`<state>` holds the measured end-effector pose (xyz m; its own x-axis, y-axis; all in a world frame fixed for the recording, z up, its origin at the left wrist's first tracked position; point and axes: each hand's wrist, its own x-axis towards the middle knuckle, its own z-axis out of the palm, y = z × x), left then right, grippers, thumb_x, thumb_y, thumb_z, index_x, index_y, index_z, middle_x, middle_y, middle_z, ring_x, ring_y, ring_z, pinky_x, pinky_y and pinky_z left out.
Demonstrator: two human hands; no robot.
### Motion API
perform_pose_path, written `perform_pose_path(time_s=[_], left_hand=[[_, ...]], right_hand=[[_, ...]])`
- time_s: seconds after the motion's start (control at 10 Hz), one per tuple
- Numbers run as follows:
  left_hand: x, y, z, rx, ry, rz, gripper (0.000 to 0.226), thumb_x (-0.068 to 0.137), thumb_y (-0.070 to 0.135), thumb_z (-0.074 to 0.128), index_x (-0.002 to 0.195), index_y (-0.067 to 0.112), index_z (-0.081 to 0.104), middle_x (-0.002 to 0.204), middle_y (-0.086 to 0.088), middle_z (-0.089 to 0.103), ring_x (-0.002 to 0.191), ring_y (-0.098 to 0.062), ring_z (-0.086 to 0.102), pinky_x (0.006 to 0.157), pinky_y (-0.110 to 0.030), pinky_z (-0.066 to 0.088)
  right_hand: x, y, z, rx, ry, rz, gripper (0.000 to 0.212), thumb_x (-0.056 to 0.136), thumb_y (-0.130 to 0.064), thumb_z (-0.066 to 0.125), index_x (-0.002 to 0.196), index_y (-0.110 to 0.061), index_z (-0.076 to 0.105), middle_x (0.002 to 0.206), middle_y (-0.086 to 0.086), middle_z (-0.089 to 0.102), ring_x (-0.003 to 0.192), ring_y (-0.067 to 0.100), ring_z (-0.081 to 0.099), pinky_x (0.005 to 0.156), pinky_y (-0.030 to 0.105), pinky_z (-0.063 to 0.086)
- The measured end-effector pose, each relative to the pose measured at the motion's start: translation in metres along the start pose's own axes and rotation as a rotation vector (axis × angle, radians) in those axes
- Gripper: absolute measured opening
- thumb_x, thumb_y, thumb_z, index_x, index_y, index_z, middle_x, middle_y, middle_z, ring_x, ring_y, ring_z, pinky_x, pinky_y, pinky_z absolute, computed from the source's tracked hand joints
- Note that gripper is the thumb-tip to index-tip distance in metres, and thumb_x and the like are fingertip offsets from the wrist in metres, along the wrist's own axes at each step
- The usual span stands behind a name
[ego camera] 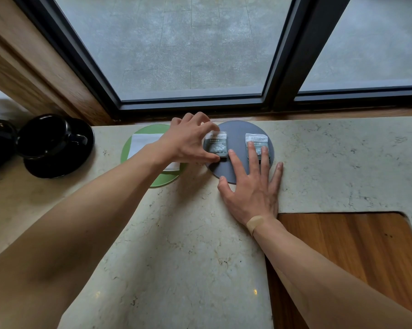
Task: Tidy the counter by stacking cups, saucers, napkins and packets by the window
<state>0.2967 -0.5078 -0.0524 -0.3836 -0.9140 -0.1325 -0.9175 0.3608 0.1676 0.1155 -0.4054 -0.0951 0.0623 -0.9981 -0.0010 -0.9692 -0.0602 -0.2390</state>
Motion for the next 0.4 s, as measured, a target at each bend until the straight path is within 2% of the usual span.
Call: perform_pose_path(time_s=[0.2, 0.4], left_hand=[[-0.004, 0.003, 0.004, -0.016, 0.005, -0.028, 0.085, 0.070, 0.069, 0.064, 0.142, 0.035, 0.037, 0.141, -0.001, 0.039, 0.128, -0.025, 0.035, 0.101, -0.045, 0.028], [-0.037, 0.014, 0.001, -0.133, 0.119, -0.147, 0.086, 0.071, 0.066, 0.066, 0.145, 0.035, 0.033, 0.149, 0.000, 0.032, 0.140, -0.023, 0.021, 0.111, -0.048, 0.018]], right_hand=[[-0.001, 0.002, -0.002, 0.017, 0.029, -0.004, 0.072, 0.085, -0.059, 0.037, 0.151, -0.038, 0.020, 0.164, 0.004, -0.001, 0.150, 0.029, -0.010, 0.117, 0.062, -0.003], [-0.003, 0.002, -0.015, 0.049, -0.043, -0.030, 0.074, 0.086, -0.059, 0.039, 0.152, -0.040, 0.011, 0.163, 0.000, -0.012, 0.148, 0.028, -0.019, 0.115, 0.064, -0.005]])
